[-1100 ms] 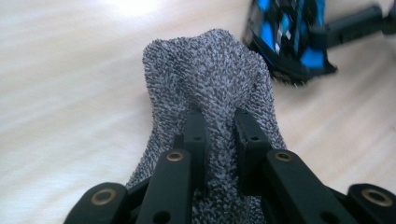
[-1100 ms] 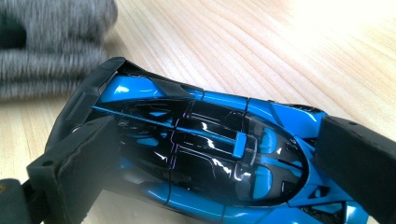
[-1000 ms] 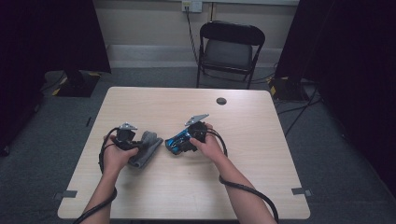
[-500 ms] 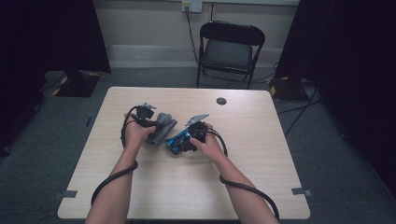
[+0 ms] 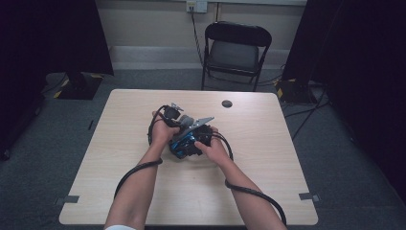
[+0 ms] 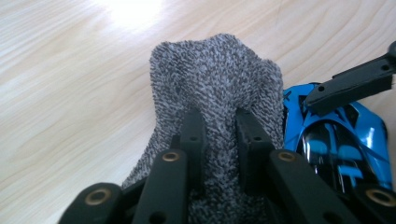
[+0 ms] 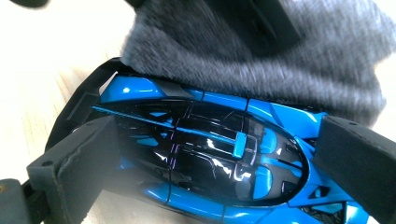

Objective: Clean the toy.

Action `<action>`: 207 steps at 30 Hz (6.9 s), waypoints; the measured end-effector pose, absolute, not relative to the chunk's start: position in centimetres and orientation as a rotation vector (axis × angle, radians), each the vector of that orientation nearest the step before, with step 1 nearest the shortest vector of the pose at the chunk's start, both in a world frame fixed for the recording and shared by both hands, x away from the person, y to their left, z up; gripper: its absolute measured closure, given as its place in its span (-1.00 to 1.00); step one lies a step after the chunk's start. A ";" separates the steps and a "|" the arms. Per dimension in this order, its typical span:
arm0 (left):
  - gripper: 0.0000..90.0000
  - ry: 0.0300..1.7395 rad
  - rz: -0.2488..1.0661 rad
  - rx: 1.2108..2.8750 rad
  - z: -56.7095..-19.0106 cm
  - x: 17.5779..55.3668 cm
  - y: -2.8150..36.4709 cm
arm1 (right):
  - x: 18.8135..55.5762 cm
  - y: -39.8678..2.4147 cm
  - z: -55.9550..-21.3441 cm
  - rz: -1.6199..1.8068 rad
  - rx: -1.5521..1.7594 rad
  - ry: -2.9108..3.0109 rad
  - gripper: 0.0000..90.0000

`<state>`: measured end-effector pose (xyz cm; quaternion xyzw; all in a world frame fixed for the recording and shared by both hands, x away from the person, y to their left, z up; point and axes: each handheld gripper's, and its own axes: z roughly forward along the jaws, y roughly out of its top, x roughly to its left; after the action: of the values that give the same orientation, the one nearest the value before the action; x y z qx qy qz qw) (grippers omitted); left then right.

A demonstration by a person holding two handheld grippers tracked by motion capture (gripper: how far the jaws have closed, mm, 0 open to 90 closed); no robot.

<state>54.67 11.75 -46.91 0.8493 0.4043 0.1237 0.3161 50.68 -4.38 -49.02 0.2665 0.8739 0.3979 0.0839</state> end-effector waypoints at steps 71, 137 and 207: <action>0.70 1.122 0.285 2.236 -47.0 47.7 18.2 | 50.6 -4.4 -49.0 1.185 0.794 2.610 -1.00; 0.67 1.142 0.220 2.205 -44.0 37.9 20.5 | 50.0 -4.4 -48.0 1.134 0.809 2.575 -0.74; 0.39 0.972 0.060 2.267 -46.3 40.2 5.9 | 43.4 -20.5 -47.3 1.061 0.873 2.539 -0.67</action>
<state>40.19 5.88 -46.34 0.8671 0.3719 0.0228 0.3307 43.39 -20.49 -47.34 0.3001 0.8723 0.3647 0.1269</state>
